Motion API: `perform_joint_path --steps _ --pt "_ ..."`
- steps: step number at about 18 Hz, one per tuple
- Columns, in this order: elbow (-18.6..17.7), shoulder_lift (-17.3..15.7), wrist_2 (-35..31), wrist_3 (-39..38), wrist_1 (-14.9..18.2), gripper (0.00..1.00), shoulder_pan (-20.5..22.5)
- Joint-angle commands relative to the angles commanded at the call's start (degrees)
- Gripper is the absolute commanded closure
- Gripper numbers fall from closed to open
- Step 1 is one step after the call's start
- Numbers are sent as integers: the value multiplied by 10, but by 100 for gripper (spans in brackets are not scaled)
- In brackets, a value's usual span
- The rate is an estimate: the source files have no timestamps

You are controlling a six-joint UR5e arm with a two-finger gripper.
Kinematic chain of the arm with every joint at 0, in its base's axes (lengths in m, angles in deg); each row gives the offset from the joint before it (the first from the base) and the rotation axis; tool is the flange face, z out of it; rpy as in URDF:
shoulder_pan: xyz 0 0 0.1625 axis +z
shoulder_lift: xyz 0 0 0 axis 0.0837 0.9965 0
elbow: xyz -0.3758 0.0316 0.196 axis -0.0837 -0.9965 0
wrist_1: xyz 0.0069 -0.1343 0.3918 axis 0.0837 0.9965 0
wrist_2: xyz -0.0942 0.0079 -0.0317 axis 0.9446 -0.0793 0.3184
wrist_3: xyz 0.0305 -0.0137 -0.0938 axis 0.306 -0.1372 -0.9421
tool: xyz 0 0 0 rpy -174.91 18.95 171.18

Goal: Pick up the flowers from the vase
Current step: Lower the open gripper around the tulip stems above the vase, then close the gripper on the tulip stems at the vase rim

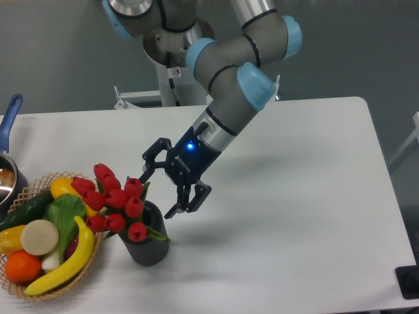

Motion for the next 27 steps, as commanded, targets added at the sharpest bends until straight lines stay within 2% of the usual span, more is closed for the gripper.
perform_joint_path --steps 16,26,27 --pt "10 21 3 -2 -1 0 -35" --pt "17 31 11 -3 -1 0 -43" --pt "17 31 11 -3 -1 5 -43"
